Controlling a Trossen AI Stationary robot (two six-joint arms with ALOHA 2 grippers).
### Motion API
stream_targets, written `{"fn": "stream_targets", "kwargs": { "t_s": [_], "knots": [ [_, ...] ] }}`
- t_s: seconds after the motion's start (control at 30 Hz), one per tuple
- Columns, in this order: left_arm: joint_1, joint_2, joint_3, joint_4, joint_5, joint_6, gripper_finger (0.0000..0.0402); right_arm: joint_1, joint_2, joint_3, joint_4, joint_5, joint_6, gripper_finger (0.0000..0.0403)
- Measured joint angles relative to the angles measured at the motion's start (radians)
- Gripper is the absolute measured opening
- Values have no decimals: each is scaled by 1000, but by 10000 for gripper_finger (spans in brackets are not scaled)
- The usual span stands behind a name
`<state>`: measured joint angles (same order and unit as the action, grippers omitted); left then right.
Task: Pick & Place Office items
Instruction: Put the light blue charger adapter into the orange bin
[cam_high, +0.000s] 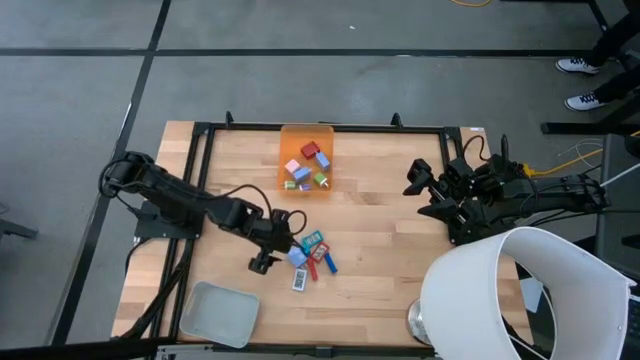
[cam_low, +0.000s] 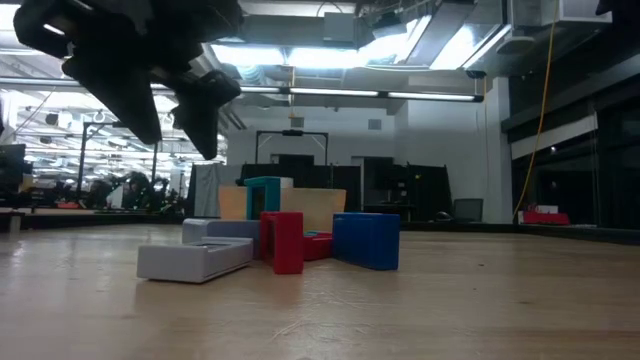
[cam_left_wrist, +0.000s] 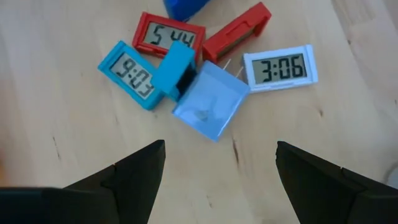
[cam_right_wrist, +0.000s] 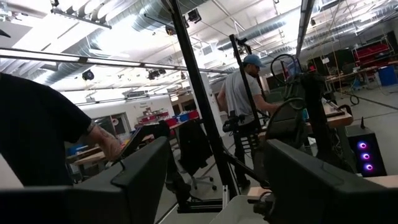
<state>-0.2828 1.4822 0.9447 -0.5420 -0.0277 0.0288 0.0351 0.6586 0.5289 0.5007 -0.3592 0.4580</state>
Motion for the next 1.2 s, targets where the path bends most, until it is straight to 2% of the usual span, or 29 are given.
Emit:
{"fn": "stream_targets", "kwargs": {
  "t_s": [0.27, 0.47, 0.6, 0.83, 0.93, 1.2],
  "knots": [
    [55, 18, 1, 40, 5, 72, 299, 0, 0, 0, 0, 11, 2, 261],
    [68, 115, 1, 106, 95, 82, 299, 0, 0, 0, 0, 11, 2, 261],
    [45, 163, 1, 102, 117, 100, 291, 0, 0, 0, 0, 11, 15, 261],
    [28, 192, 1, 137, 105, 117, 272, 0, 0, 0, 0, 11, 21, 261],
    [29, 191, 1, 159, 58, 141, 270, 0, 0, 0, 0, 11, 21, 261],
    [30, 187, 55, 86, 47, 225, 270, 0, 0, 0, 0, 11, 21, 261]
  ]
}}
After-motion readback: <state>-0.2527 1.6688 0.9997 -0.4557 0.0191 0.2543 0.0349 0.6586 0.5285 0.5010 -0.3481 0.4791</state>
